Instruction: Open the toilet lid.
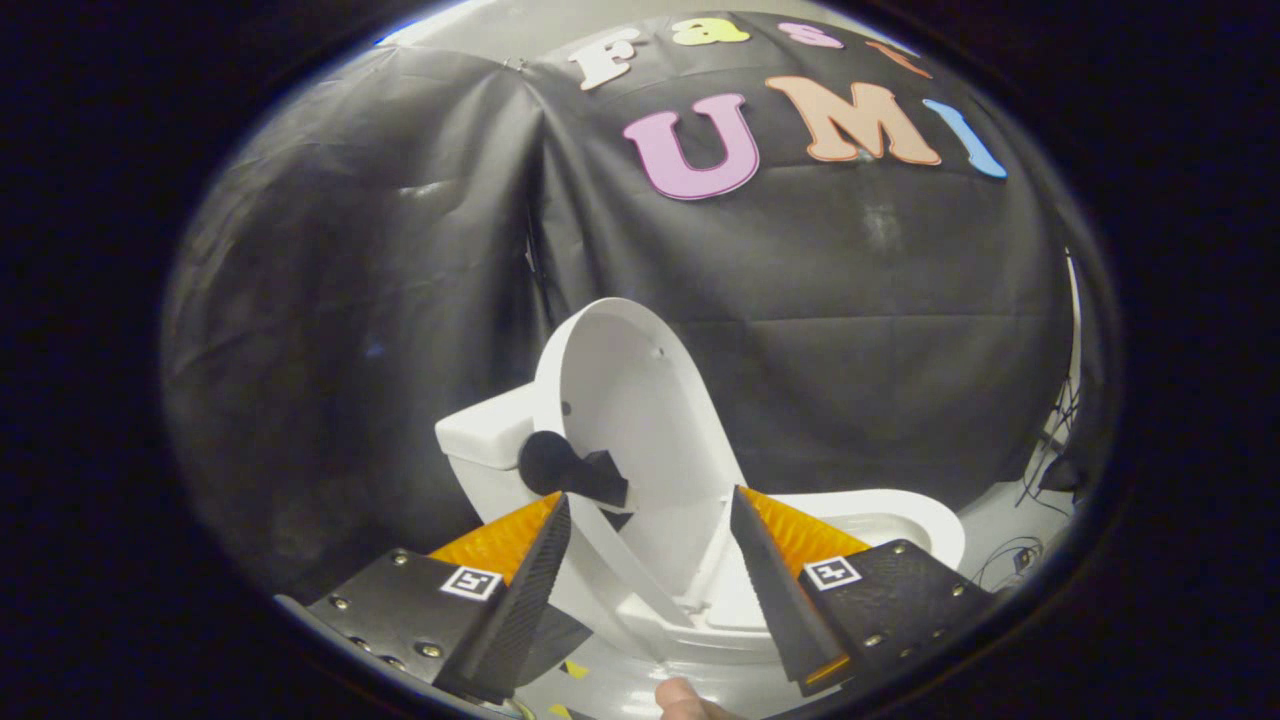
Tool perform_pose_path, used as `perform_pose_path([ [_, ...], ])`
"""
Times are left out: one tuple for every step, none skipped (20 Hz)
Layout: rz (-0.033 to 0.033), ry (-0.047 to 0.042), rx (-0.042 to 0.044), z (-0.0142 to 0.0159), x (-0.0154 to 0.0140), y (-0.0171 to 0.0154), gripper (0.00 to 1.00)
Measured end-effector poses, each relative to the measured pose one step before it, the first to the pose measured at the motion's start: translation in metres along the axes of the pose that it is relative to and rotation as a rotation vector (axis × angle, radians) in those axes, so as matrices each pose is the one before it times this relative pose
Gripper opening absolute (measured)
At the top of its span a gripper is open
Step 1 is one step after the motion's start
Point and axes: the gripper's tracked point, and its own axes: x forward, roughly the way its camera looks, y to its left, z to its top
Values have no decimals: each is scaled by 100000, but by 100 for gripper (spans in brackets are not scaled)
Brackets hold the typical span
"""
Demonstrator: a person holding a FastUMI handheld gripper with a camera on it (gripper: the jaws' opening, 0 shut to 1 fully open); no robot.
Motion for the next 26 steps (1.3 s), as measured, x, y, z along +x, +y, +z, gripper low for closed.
perform_pose_path([
  [-656, 327, 741, 17, -222, -618, 94],
  [-541, 76, 617, 38, -154, -614, 94],
  [-957, -193, 388, 114, -296, -703, 94],
  [-620, -703, -99, 257, -265, -650, 94],
  [-686, -859, -611, 365, -251, -628, 94],
  [-1509, -521, -425, 100, -222, -854, 94],
  [-1033, 59, -180, 143, -167, -807, 94],
  [-335, 41, -44, -62, -205, -556, 94],
  [-1133, 112, 376, 98, -137, -747, 94],
  [-825, 227, 478, 19, -232, -802, 94],
  [-773, 253, 623, -3, -138, -566, 94],
  [-893, -91, 451, 55, -103, -624, 94],
  [-831, -125, 486, 118, -198, -568, 94],
  [-472, 209, 254, -25, -131, -364, 94],
  [-325, 462, -83, -28, -90, -324, 94],
  [-156, 375, -77, -75, -39, -318, 94],
  [-23, -25, -183, -4, -141, -204, 94],
  [-575, 80, -299, -11, -84, -413, 94],
  [-457, -48, -413, 33, -129, -346, 94],
  [-447, -351, -279, 112, -228, -463, 94],
  [-305, -66, -173, 65, -215, -485, 94],
  [-444, 53, -196, -48, -164, -528, 94],
  [-647, -203, -303, 120, -257, -615, 94],
  [-1007, -149, -324, -51, -333, -727, 94],
  [-915, -298, -152, 102, -243, -771, 94],
  [-1017, -499, 24, 84, -290, -808, 94],
])
